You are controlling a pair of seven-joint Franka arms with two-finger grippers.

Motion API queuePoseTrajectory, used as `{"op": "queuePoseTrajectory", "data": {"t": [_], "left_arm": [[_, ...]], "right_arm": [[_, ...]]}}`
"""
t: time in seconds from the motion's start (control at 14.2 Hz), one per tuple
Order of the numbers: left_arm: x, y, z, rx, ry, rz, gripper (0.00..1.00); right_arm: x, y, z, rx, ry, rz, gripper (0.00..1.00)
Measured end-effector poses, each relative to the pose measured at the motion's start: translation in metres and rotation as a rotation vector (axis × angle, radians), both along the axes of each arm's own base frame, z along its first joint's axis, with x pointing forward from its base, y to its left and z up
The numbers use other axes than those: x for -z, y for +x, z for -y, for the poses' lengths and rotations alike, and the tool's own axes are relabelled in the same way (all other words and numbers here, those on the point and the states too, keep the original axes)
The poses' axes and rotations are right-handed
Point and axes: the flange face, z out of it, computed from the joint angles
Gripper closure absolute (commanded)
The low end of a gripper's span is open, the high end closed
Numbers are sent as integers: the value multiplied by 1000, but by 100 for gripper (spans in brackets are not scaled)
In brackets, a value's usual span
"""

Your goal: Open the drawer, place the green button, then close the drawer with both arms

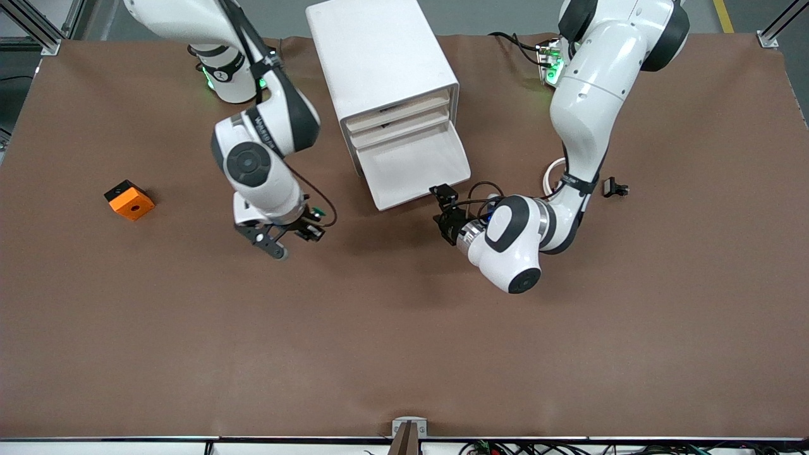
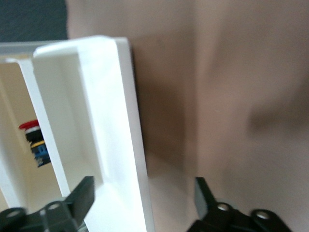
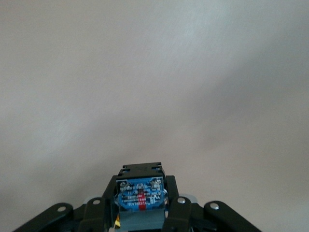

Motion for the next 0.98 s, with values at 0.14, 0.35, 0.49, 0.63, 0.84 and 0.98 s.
{"op": "queuePoseTrajectory", "data": {"t": [0.14, 0.35, 0.49, 0.63, 0.84, 0.98], "left_arm": [[-31, 13, -6, 65, 63, 117, 0], [-72, 29, -16, 170, 119, 277, 0], [-93, 36, -27, 257, 132, 367, 0], [-120, 46, -44, 361, 149, 467, 0], [-179, 61, -78, 527, 155, 622, 0], [-218, 65, -98, 644, 125, 705, 0]], "right_arm": [[-2, -25, -43, 42, 1, 6, 100], [-12, -61, -98, 68, 13, 22, 100], [-17, -78, -122, 91, 20, 30, 100], [-17, -92, -142, 115, 23, 33, 100], [-6, -103, -157, 164, 19, 30, 100], [10, -108, -164, 180, 8, 24, 100]]}}
